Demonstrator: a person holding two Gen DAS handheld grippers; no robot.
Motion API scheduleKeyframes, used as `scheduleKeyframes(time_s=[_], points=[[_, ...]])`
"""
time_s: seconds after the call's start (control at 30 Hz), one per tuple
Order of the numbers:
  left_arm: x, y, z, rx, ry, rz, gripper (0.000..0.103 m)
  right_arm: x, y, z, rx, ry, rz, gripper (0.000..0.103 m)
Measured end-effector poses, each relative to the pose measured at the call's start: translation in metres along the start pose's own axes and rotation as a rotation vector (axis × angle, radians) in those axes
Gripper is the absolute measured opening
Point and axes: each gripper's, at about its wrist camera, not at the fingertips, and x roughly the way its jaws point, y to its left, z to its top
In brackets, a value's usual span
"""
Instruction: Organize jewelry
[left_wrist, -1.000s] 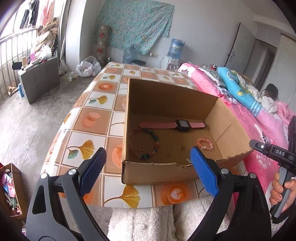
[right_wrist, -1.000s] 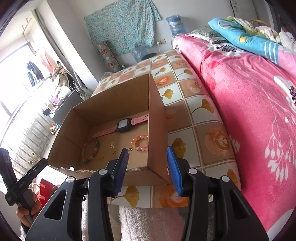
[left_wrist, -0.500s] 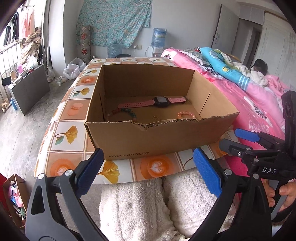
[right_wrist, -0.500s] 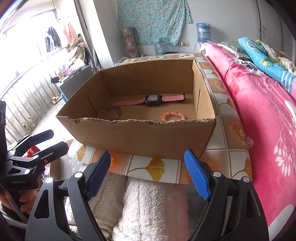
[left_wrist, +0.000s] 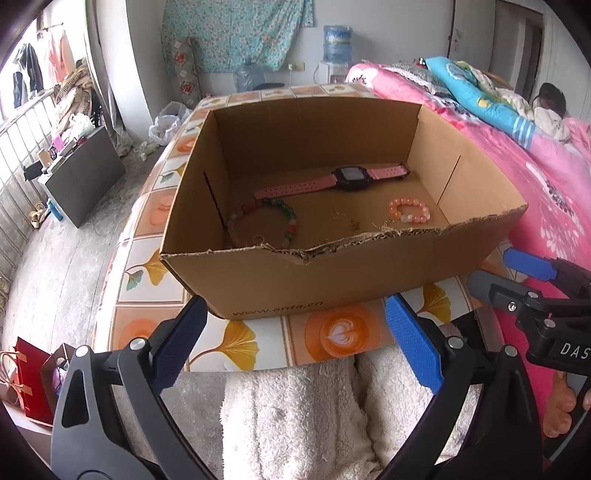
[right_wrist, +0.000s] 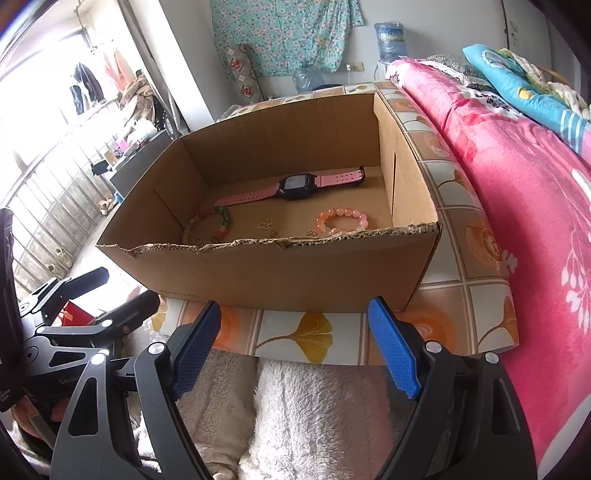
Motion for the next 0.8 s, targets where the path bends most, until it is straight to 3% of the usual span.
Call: scheduleKeyframes(time_s=[0.23,0.8], points=[[0.013,0.006,0.001,-0.081,0.05,-0.02,0.094,0.003,0.006,0.003,-0.011,0.006,-0.008,0.08],[0.013,-0.002,0.007,-0.087,0.05,0.022,0.094,0.008,0.01,0.004,-0.017,0.021,-0.026,0.08]])
